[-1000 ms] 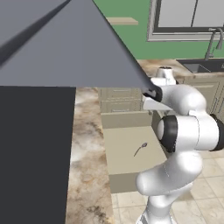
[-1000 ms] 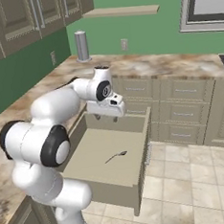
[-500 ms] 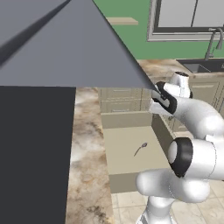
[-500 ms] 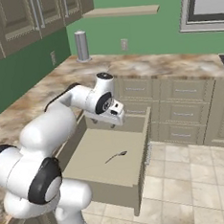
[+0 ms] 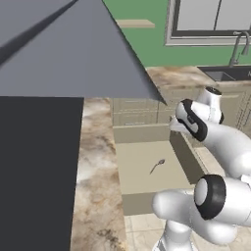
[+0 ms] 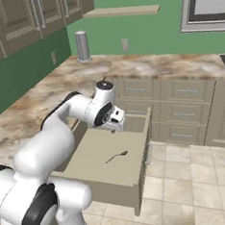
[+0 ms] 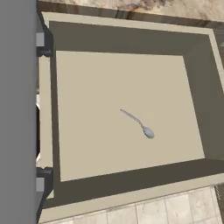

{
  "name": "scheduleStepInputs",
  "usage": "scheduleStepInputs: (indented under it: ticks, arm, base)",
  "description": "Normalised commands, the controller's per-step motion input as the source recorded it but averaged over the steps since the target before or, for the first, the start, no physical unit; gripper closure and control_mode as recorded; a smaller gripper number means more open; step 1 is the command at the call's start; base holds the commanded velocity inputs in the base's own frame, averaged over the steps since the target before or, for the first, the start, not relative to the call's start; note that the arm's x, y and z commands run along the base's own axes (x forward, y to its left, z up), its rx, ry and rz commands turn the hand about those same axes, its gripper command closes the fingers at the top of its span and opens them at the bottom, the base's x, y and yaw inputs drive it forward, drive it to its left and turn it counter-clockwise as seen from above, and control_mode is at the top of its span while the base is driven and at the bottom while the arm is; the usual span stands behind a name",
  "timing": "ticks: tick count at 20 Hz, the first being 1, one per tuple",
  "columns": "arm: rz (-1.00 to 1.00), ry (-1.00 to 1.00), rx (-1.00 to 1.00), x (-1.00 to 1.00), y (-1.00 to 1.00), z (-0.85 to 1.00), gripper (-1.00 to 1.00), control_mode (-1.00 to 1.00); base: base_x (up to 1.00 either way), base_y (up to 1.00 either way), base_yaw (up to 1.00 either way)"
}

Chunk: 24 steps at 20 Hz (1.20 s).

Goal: Organize the utensils by type. Pick up the wooden spoons from the counter and place them in the open cabinet. Then pick up the metallic utensils from the counter and place them in the open drawer.

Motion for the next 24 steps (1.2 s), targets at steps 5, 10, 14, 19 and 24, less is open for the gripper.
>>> scheduleStepInputs:
  ticks: [5, 10, 14, 19, 24]
  arm:
    - [0.0, 0.0, 0.0, 0.0, 0.0, 0.0, -1.0, 1.0]
    - [0.0, 0.0, 0.0, 0.0, 0.0, 0.0, -1.0, 1.0]
    - [0.0, 0.0, 0.0, 0.0, 0.0, 0.0, -1.0, 1.0]
    - [0.0, 0.0, 0.0, 0.0, 0.0, 0.0, -1.0, 1.0]
    - [0.0, 0.0, 0.0, 0.0, 0.0, 0.0, -1.0, 1.0]
  base:
    - [-0.5, -0.53, -0.18]
    - [0.01, -0.83, -0.34]
    - [0.27, -0.81, -0.34]
    - [0.41, -0.77, -0.3]
    - [0.56, -0.29, -0.51]
